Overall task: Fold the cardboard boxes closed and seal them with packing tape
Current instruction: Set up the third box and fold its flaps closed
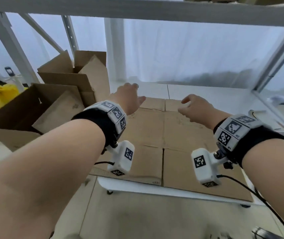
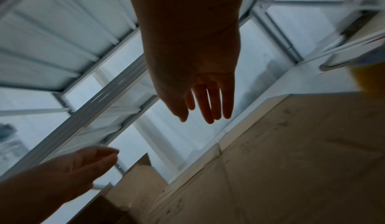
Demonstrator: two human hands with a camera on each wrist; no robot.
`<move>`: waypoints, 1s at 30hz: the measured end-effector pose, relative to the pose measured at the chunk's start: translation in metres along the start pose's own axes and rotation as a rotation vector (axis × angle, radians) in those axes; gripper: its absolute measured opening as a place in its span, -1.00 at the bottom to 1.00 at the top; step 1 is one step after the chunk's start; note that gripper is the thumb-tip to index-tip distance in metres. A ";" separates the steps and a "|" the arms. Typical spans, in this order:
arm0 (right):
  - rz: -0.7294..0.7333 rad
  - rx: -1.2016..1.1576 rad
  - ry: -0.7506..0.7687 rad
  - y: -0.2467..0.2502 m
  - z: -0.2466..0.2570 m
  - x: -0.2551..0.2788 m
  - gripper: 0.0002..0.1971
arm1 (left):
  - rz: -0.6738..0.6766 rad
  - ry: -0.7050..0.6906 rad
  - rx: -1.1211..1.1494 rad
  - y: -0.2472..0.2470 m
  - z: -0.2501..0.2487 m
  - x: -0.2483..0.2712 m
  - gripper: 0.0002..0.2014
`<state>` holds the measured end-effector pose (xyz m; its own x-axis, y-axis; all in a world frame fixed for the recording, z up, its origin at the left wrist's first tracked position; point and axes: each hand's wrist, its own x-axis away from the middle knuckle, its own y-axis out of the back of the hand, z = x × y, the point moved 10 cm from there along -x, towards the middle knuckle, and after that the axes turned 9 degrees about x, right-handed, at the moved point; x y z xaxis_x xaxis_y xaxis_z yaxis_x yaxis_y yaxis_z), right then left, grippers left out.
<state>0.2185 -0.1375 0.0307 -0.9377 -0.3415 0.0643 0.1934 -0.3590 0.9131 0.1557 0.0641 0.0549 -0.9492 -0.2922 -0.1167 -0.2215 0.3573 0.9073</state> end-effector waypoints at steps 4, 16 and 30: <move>0.042 -0.066 -0.152 -0.003 -0.072 0.023 -0.55 | 0.138 -0.059 0.006 -0.036 -0.035 0.020 -0.47; 0.219 0.074 -0.355 -0.034 -0.173 0.054 -0.55 | 0.469 -0.074 -0.098 -0.148 -0.048 0.044 -0.46; 0.315 0.141 -0.498 -0.064 -0.217 0.060 -0.36 | 0.706 -0.105 -0.230 -0.225 -0.056 0.061 -0.12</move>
<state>0.2124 -0.3236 -0.1108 -0.8704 0.0472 0.4901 0.4756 -0.1765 0.8618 0.1601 -0.0839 -0.1332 -0.8671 0.0284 0.4973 0.4897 0.2307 0.8408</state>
